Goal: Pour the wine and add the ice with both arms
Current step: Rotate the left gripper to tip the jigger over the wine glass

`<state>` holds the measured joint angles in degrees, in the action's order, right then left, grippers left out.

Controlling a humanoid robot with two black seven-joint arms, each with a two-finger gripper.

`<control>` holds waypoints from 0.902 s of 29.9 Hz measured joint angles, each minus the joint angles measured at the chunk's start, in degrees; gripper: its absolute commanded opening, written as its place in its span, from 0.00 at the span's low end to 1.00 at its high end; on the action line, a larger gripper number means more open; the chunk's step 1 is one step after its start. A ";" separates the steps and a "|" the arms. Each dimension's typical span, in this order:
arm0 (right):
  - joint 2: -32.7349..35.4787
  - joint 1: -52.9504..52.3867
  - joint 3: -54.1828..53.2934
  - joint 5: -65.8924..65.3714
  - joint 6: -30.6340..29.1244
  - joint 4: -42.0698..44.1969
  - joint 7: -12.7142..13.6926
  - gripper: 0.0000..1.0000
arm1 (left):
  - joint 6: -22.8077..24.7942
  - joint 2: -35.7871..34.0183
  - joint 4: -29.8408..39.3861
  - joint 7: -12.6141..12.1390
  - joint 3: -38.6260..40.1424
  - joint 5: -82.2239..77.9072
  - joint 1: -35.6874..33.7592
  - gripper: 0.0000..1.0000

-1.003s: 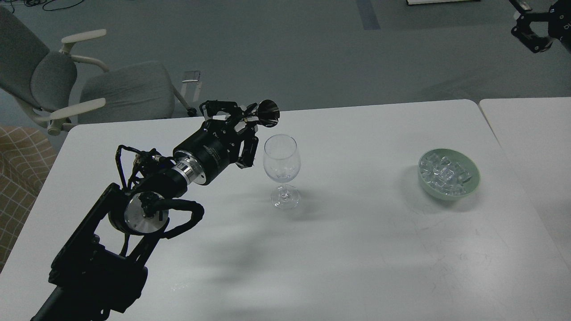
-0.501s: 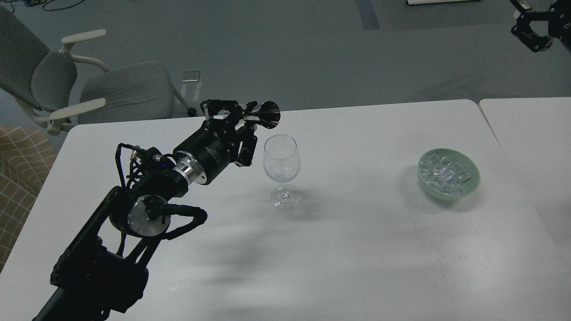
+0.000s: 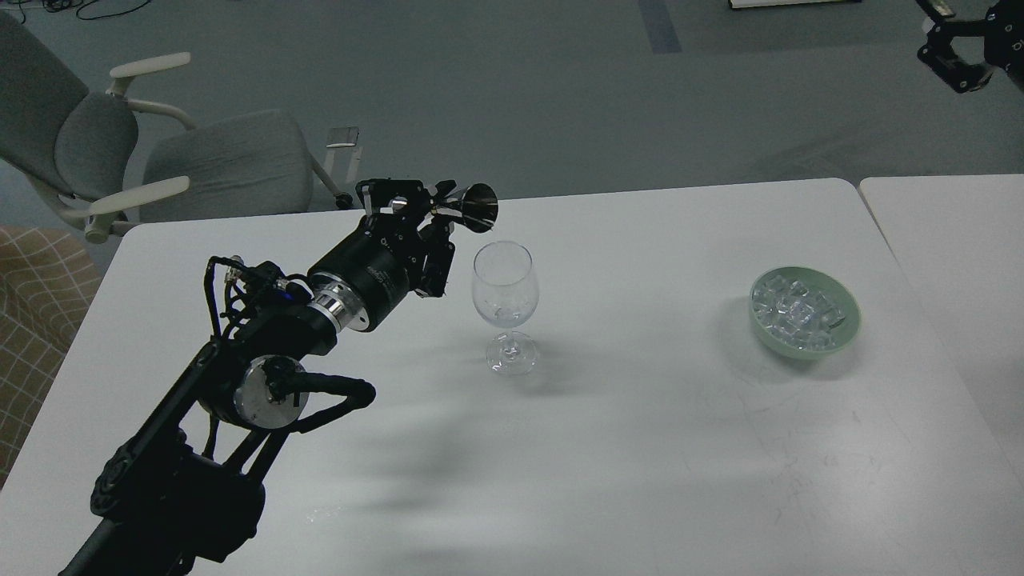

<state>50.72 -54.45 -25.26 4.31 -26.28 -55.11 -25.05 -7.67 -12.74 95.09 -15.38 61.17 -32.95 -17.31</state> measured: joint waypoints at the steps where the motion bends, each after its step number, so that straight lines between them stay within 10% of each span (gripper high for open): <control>1: 0.00 0.00 0.00 0.00 0.00 -0.03 0.00 1.00 | 0.09 0.00 0.00 0.04 0.00 -0.08 0.03 0.00; 27: 0.03 0.11 0.04 0.00 0.00 -0.44 0.00 1.00 | 0.82 -0.15 -0.09 3.85 -1.67 -10.44 1.08 0.00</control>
<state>50.74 -54.34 -25.22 4.31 -26.28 -55.55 -25.05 -6.85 -12.90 95.01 -11.53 59.50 -43.39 -16.23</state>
